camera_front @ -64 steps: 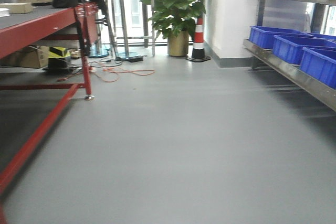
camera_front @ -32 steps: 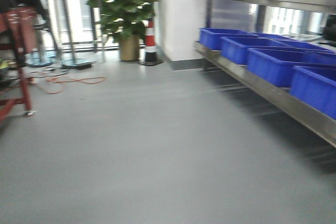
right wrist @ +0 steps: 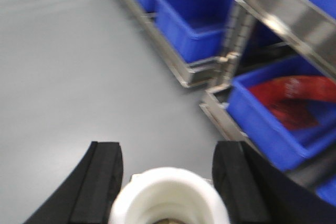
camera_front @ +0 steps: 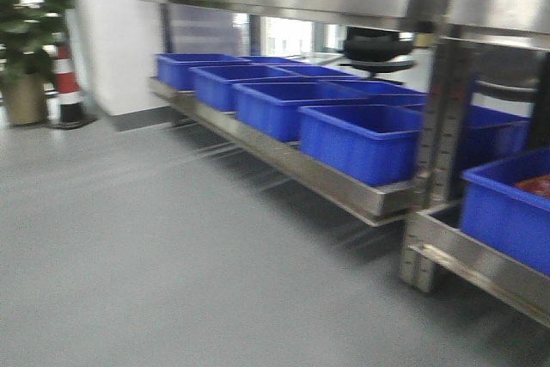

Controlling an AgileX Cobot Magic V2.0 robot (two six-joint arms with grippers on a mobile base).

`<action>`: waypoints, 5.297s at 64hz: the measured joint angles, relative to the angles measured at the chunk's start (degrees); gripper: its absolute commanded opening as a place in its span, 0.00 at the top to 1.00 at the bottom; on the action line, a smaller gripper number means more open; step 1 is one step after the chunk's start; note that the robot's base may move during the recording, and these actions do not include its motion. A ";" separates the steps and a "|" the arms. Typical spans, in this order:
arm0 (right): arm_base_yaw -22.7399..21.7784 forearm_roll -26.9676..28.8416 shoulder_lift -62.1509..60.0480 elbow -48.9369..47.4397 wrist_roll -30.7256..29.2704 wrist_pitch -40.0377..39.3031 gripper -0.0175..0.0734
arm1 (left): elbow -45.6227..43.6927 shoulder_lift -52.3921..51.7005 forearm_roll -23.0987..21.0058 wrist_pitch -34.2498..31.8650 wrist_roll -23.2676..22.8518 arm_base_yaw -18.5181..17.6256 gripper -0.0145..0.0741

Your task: Place valve from conveyor to right shelf box

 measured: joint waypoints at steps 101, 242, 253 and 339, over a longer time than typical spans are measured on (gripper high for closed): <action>0.00 0.00 0.00 0.00 0.00 0.00 0.98 | 0.00 0.00 0.00 0.00 0.00 0.00 0.96; 0.00 -0.12 0.00 0.00 0.00 0.00 0.98 | 0.00 0.00 -0.23 0.00 0.00 0.00 0.96; 0.00 -0.12 0.00 0.00 0.00 0.00 0.98 | 0.00 0.00 -0.23 0.00 0.00 0.00 0.96; 11.91 1.85 18.74 -27.84 0.00 -2.72 0.98 | -32.78 28.68 -6.50 -2.35 4.68 -23.76 0.96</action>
